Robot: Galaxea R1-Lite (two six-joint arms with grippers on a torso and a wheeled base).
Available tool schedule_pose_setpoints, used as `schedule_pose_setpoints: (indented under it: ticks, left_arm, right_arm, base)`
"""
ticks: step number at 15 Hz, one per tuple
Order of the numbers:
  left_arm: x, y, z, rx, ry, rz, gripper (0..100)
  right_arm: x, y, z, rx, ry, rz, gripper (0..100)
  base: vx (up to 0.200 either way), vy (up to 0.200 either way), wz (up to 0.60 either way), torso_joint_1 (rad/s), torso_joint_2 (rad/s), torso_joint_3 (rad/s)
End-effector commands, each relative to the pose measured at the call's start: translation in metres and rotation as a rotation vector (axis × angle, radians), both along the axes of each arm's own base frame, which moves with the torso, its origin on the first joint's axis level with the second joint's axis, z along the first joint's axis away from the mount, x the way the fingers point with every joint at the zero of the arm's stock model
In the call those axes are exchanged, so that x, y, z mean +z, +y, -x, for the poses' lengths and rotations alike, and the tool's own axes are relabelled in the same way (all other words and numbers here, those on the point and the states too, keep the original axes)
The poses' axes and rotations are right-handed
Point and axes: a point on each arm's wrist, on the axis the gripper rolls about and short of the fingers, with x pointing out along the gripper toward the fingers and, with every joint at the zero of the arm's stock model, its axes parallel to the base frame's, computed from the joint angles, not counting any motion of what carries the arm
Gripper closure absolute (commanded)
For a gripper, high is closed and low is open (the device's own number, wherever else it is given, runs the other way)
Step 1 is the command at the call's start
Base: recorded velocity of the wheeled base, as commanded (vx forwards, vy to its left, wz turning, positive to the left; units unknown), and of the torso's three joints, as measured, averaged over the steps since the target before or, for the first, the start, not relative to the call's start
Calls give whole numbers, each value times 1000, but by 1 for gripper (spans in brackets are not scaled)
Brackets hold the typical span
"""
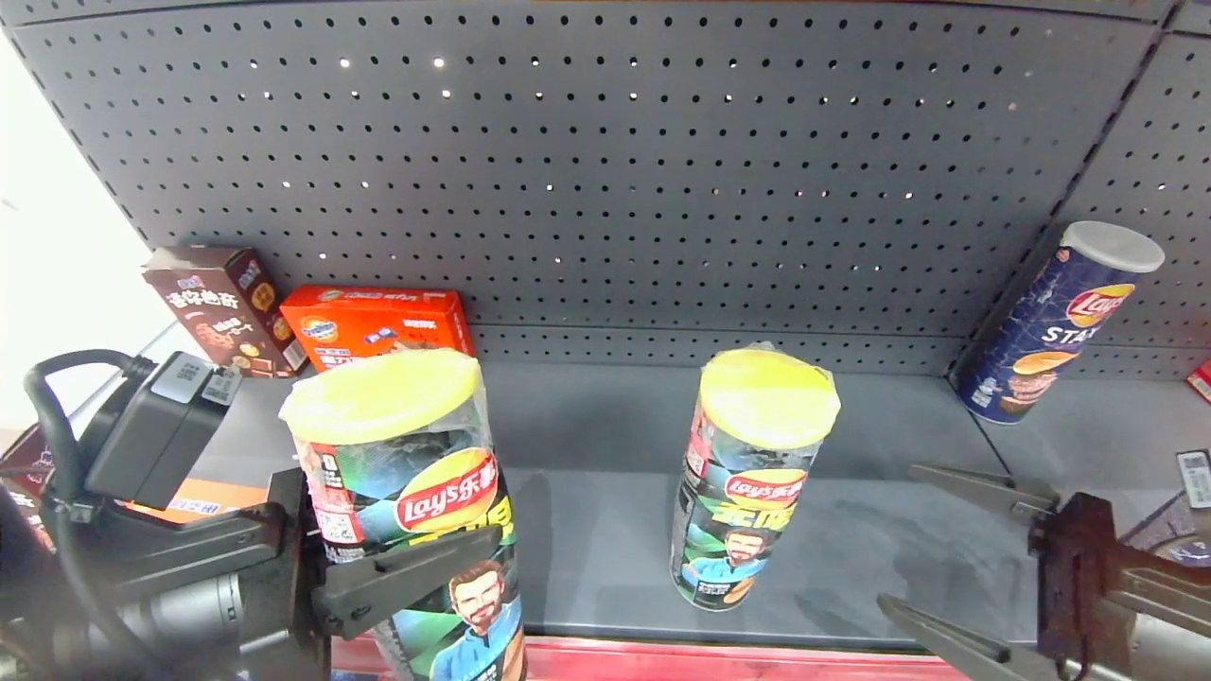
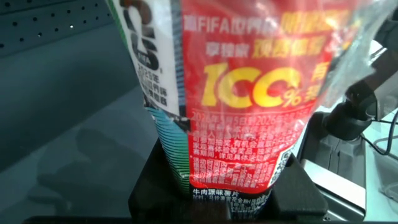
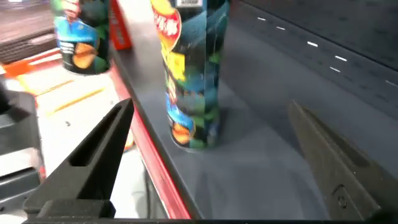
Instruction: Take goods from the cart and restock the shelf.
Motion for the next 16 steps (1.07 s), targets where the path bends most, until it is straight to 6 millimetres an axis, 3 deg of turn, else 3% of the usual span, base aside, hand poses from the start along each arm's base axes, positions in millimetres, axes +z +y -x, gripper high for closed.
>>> schedule_pose_setpoints:
  ticks: [1,6,12,16]
  left_arm:
    - [4,-2,-2,-1,-12,7,100]
    - [4,-2,-3,-1,-11,6,100]
    - [4,-2,-2,0,-11,6,100]
    - [3,-2,-3,2,-8,1,100]
  right_arm:
    - [5,-20,35,-84,-50,-34,0]
    - [-19,-53,87,-266,47,-39,0]
    - [-78,-82,150,-534,136,-64,0]
    - [-85,-85,152,-631,140,-87,0]
  base:
    - [0,0,0,0,0,0]
    - [0,0,0,0,0,0]
    - [0,0,0,0,0,0]
    - [0,0,0,0,0,0]
